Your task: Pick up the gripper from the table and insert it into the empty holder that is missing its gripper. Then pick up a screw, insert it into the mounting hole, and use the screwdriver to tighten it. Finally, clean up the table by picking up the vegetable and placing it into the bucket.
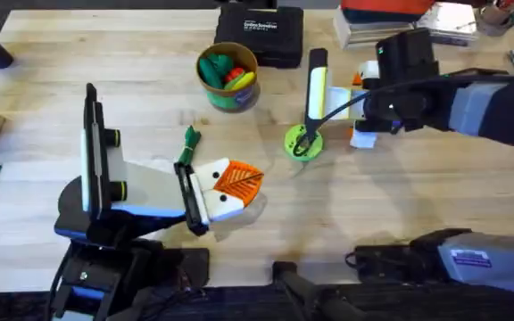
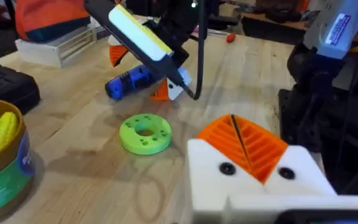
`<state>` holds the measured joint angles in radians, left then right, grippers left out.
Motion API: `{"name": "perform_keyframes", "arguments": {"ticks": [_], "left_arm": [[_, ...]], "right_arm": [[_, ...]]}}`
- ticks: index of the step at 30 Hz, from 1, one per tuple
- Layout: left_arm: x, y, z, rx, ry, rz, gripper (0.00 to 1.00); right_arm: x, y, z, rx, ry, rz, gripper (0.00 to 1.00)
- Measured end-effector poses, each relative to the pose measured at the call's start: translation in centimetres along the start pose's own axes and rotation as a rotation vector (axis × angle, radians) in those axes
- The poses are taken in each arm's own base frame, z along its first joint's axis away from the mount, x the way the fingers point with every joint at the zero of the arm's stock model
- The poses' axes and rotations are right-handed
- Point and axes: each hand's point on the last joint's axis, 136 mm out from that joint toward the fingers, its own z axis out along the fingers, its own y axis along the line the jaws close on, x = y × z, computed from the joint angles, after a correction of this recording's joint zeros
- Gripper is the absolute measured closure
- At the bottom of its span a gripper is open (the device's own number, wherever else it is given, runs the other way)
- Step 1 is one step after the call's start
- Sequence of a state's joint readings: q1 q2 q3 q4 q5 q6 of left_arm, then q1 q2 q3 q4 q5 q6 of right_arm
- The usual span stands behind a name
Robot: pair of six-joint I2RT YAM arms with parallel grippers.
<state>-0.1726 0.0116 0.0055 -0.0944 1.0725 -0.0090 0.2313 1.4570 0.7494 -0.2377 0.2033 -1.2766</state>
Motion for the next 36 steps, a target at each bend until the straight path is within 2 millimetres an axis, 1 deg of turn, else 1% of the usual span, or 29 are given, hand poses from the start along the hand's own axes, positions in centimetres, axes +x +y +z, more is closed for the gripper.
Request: {"name": "perform_keyframes", "arguments": {"ticks": [1, 2, 3, 7, 8, 9, 13, 17, 19, 22, 24, 26, 30, 33, 36], "left_arm": [[0.0, 0.0, 0.0, 0.0, 0.0, 0.001, 0.994], [0.0, 0.0, 0.0, 0.0, 0.0, 0.003, 0.931], [0.0, 0.0, 0.0, 0.0, 0.0, 0.002, 0.809], [0.0, 0.0, 0.0, -0.001, 0.0, 0.002, 0.169], [0.0, 0.0, 0.0, 0.0, 0.0, -0.002, 0.062], [0.0, 0.0, 0.0, -0.001, 0.0, 0.0, 0.027], [0.0, 0.0, 0.0, -0.002, 0.0, 0.001, 0.015], [-0.2, 0.3, 0.0, -0.019, -0.005, 0.01, 0.015], [-0.9, 0.7, 0.0, -0.043, -0.027, 0.045, 0.015], [-2.6, 1.8, -0.2, -0.114, -0.081, 0.089, 0.015], [-3.0, 2.9, -0.4, -0.183, -0.091, 0.061, 0.016], [-3.3, 4.0, -0.8, -0.26, -0.081, 0.01, 0.016], [-3.9, 5.7, -2.5, -0.442, -0.01, -0.128, 0.016], [-4.3, 6.9, -4.3, -0.596, 0.078, -0.244, 0.016], [-4.0, 8.1, -5.9, -0.727, 0.19, -0.328, 0.016]], "right_arm": [[-0.3, 0.1, -0.1, 0.001, 0.003, 0.002, 0.009], [-0.7, 0.2, -0.1, 0.004, 0.007, 0.007, 0.009], [-1.0, 0.3, -0.2, 0.007, 0.011, 0.018, 0.009], [-2.7, 1.0, -0.6, 0.01, 0.008, 0.097, 0.009], [-3.2, 1.2, -0.8, 0.011, 0.004, 0.118, 0.009], [-3.6, 1.3, -0.9, 0.011, -0.003, 0.142, 0.009], [-4.9, 1.7, -1.5, 0.011, -0.028, 0.277, 0.008], [-4.6, 1.5, -2.8, 0.01, -0.03, 0.437, 0.008], [-4.7, 0.6, -4.0, 0.023, -0.043, 0.505, 0.008], [-4.9, -1.1, -6.2, 0.048, -0.069, 0.588, 0.008], [-4.8, -1.9, -7.6, 0.055, -0.078, 0.629, 0.007], [-4.6, -2.1, -8.9, 0.05, -0.077, 0.67, 0.008], [-4.8, -1.0, -10.7, -0.037, -0.089, 0.743, 0.008], [-5.9, -0.3, -12.1, -0.121, -0.143, 0.803, 0.008], [-7.2, -0.4, -13.3, -0.179, -0.218, 0.871, 0.007]]}}
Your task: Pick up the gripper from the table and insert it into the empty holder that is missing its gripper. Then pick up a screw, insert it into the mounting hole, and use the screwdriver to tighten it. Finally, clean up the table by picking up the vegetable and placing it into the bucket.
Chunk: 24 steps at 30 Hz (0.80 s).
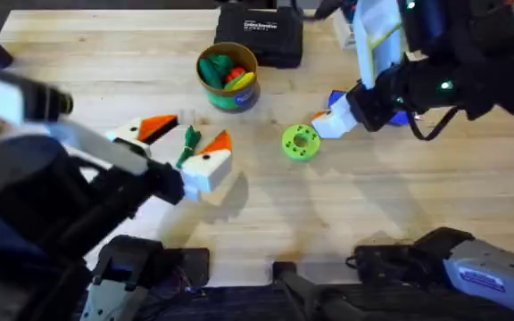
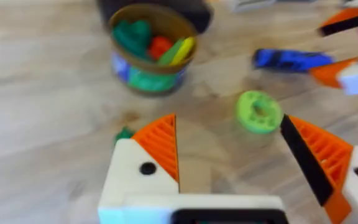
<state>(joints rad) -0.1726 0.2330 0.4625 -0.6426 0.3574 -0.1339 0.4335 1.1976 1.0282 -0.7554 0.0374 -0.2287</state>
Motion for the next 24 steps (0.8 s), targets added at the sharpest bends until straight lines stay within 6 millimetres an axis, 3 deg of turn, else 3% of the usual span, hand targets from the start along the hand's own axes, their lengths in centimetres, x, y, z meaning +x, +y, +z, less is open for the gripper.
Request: {"name": "perform_keyframes", "arguments": {"ticks": [7, 14, 24], "left_arm": [[1.2, 4.1, 1.4, -0.236, 0.374, -0.082, 0.015], [4.9, 6.8, 2.7, -0.36, 0.757, -0.151, 0.015], [7.0, 9.9, 5.4, -0.462, 0.88, -0.135, 0.015]], "right_arm": [[-2.0, 3.1, -1.8, -0.196, -0.083, 0.151, 0.008], [-1.0, 4.9, -2.1, -0.292, -0.036, 0.205, 0.008], [-0.7, 5.3, -2.2, -0.315, -0.018, 0.223, 0.008]]}}
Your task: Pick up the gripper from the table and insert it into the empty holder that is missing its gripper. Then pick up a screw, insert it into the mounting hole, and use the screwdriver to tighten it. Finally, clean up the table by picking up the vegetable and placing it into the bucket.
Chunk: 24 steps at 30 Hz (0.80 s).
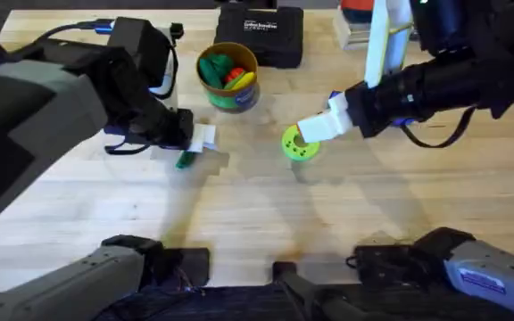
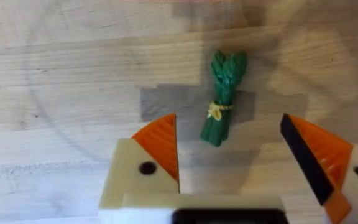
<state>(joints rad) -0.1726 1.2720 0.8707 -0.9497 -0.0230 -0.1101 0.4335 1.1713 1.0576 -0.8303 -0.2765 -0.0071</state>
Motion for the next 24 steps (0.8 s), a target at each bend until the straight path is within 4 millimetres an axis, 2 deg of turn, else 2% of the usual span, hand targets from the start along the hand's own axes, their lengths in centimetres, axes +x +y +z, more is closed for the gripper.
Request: {"name": "perform_keyframes", "arguments": {"ticks": [3, 4, 8, 10, 13, 15, 16, 19, 21, 24], "left_arm": [[-0.4, 0.0, 1.2, -0.008, 0.021, -0.018, 0.015], [-0.5, 0.0, 2.6, -0.016, 0.061, -0.028, 0.015], [-1.0, -0.1, 4.7, -0.019, 0.086, -0.036, 0.033], [-0.8, -0.1, 5.5, -0.023, 0.109, -0.038, 0.163], [-0.6, -0.3, 5.5, -0.016, 0.125, -0.046, 0.571], [-0.3, -0.2, 5.5, -0.019, 0.14, -0.049, 0.896], [-0.3, -0.2, 5.5, -0.02, 0.138, -0.049, 0.965], [0.3, -0.1, 5.1, -0.025, 0.168, -0.051, 0.989], [0.7, 0.0, 4.2, -0.033, 0.208, -0.051, 0.988], [-0.6, -0.1, 1.9, -0.034, 0.213, -0.053, 0.989]], "right_arm": [[0.0, 0.0, 0.0, -0.002, 0.0, 0.0, 0.008], [0.0, 0.0, 0.0, -0.002, 0.0, 0.0, 0.008], [0.0, 0.0, 0.0, -0.002, 0.0, 0.0, 0.008], [0.0, 0.0, 0.0, -0.002, 0.0, 0.0, 0.008], [0.0, 0.0, 0.0, -0.002, 0.0, 0.0, 0.008], [0.0, 0.0, 0.0, -0.002, 0.0, 0.0, 0.008], [0.0, 0.0, 0.0, -0.002, -0.001, 0.0, 0.008], [-0.3, 0.0, 0.0, -0.002, -0.013, -0.004, 0.008], [-0.5, 0.0, 0.0, -0.002, -0.019, -0.006, 0.008], [-0.6, 0.0, 0.0, -0.002, -0.022, -0.007, 0.008]]}}
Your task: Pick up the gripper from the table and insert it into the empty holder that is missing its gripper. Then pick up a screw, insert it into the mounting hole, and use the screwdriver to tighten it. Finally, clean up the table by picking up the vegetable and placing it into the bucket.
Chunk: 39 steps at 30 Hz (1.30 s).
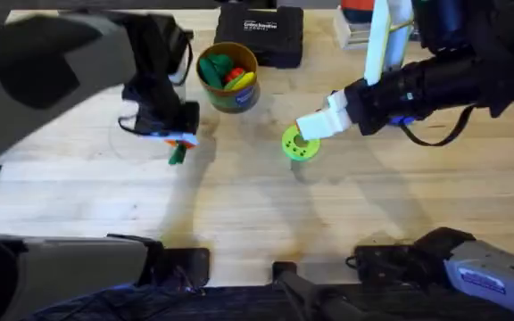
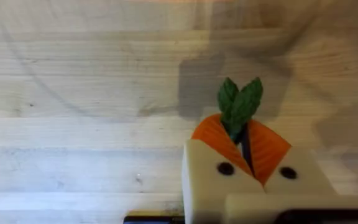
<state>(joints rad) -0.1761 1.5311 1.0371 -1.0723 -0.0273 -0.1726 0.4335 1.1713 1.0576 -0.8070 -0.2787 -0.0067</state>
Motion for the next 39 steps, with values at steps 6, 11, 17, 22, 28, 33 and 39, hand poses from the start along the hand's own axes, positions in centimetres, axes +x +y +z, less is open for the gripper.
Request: {"name": "perform_keyframes", "arguments": {"ticks": [6, 11, 17, 22, 28, 33, 39], "left_arm": [[-5.4, -0.8, -6.9, 0.038, -0.184, -0.005, 0.99], [-10.9, -3.0, -11.3, 0.156, -0.422, 0.003, 0.992], [-14.3, -5.9, -12.5, 0.325, -0.53, -0.019, 0.992], [-15.4, -7.1, -10.1, 0.374, -0.478, -0.029, 0.992], [-15.9, -8.1, -8.3, 0.421, -0.43, -0.029, 0.674], [-16.0, -8.4, -8.4, 0.438, -0.435, -0.031, 0.036], [-16.1, -8.6, -8.6, 0.45, -0.438, -0.029, 0.016]], "right_arm": [[-0.4, 0.0, 0.0, 0.0, -0.014, -0.005, 0.008], [-0.4, 0.0, 0.0, 0.0, -0.015, -0.004, 0.008], [-0.4, 0.0, 0.0, 0.0, -0.015, -0.005, 0.008], [-0.4, 0.0, 0.0, 0.0, -0.015, -0.005, 0.008], [-0.5, 0.0, 0.0, 0.001, -0.019, -0.006, 0.008], [-0.5, 0.0, 0.0, 0.001, -0.02, -0.006, 0.008], [-0.5, 0.0, 0.0, 0.001, -0.02, -0.006, 0.008]]}}
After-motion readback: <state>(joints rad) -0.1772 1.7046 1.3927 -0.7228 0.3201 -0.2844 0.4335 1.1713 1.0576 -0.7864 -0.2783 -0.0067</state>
